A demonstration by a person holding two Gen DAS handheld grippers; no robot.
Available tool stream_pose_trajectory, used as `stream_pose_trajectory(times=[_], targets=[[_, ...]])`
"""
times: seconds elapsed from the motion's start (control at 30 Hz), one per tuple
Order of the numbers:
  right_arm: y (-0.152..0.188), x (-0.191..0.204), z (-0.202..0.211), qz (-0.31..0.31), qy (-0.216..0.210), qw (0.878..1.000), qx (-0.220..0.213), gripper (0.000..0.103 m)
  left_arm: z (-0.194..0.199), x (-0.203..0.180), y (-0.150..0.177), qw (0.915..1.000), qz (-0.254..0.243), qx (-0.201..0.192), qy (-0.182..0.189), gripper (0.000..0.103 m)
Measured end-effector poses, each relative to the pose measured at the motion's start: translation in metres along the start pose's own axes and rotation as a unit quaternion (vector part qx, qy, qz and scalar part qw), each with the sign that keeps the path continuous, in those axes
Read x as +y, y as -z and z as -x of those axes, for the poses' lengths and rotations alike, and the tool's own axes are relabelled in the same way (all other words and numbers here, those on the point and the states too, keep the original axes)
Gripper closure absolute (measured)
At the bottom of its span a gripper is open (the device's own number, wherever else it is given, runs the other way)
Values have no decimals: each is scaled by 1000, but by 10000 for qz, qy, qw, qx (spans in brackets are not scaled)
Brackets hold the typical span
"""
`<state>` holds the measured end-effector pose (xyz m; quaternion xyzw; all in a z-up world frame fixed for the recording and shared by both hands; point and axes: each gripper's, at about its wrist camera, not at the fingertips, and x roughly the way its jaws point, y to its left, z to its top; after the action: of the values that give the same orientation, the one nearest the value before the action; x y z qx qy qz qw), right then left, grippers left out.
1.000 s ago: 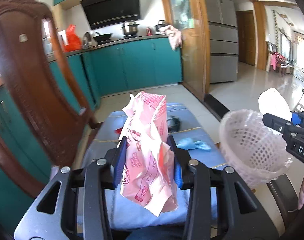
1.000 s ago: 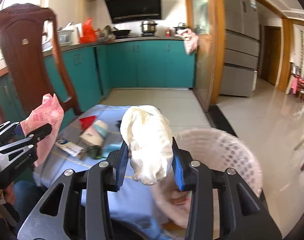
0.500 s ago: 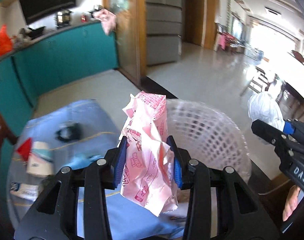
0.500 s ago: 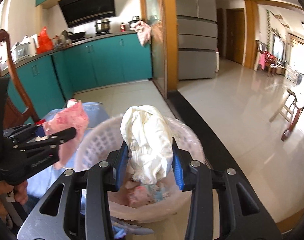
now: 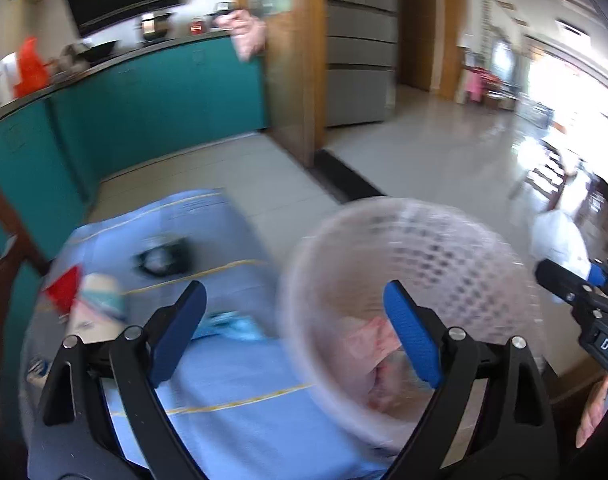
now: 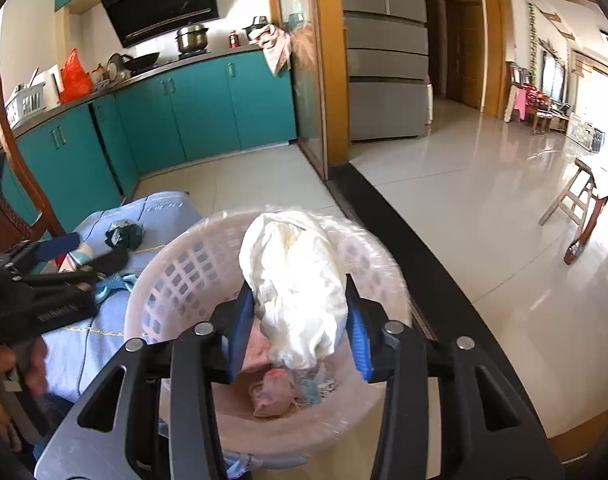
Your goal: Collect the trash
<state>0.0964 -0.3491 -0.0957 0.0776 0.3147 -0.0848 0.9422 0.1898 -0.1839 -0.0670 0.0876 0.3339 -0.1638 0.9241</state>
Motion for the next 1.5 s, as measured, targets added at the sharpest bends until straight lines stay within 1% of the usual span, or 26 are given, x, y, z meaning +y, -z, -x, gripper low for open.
stream_pose_trajectory(times=[0.03,0.07,0.1,0.17,0.23,0.27,0.33,0.37,0.4,0.5,0.6,0.67,0.77,0.8,0.93,0.97,1.0,1.03,1.1,1.17,1.2,1.3,1.37,1.43,1.47,1.5], targets=[[0,5,-3,26,-27,10000,19,55,2,10,2,9999,72,0,-150,13],[-2,7,-6,47,-37,10000,32,48,4,20,3,9995,139,-1,-288,13],[-3,12,-8,68,-27,10000,40,37,7,35,6,9985,234,-14,-486,13],[-4,22,-9,81,-108,9999,-22,29,12,60,13,9958,397,11,-824,11],[-6,32,-11,140,-301,9994,-30,29,15,95,24,9895,687,156,-1259,11],[-6,40,-12,209,-402,9990,-31,29,15,118,31,9843,916,311,-1473,11],[-5,66,-13,485,-666,9966,-58,29,16,151,42,9759,1285,489,-1692,11],[-5,77,-13,582,-776,9952,-96,29,17,172,49,9696,1548,579,-1805,11],[-5,96,-11,725,-1034,9918,-167,29,19,186,54,9653,1721,650,-1853,11],[-6,144,-18,1038,-1650,9808,-69,29,14,218,70,9539,2165,931,-1860,11],[-4,189,-43,1326,-1859,9735,138,29,13,238,82,9491,2389,999,-1791,11],[-4,210,-66,1432,-1867,9714,326,29,9,243,86,9487,2430,1008,-1751,11],[-5,238,-101,1660,-1572,9719,554,29,4,250,92,9480,2593,1001,-1549,11],[-6,244,-115,1662,-1498,9723,677,29,3,254,94,9477,2677,963,-1449,11],[-3,252,-155,1601,-1245,9728,1116,29,-12,265,95,9445,2778,1065,-1393,11],[-1,253,-159,1612,-1222,9722,1178,36,-15,266,95,9428,2812,1120,-1395,11],[2,254,-163,1649,-1227,9705,1259,47,-20,269,95,9401,2874,1201,-1384,11],[5,254,-165,1674,-1237,9692,1313,49,-25,270,96,9386,2915,1237,-1371,11],[11,254,-160,1763,-1196,9686,1283,60,-35,274,96,9341,3034,1333,-1329,11],[14,255,-156,1828,-1270,9662,1302,65,-44,276,95,9297,3101,1442,-1368,11],[17,253,-152,1807,-1410,9639,1354,66,-47,276,94,9289,3093,1469,-1412,11],[24,249,-138,1802,-1616,9594,1445,68,-58,274,89,9306,2913,1497,-1633,12],[28,247,-129,1748,-1750,9575,1483,68,-60,271,87,9334,2788,1486,-1700,26],[31,243,-118,1707,-1895,9552,1502,68,-60,265,85,9392,2521,1466,-1812,43],[32,241,-112,1693,-1963,9539,1513,68,-61,263,84,9423,2386,1470,-1828,46],[35,239,-104,1679,-2059,9518,1532,68,-60,261,84,9452,2276,1466,-1825,53]])
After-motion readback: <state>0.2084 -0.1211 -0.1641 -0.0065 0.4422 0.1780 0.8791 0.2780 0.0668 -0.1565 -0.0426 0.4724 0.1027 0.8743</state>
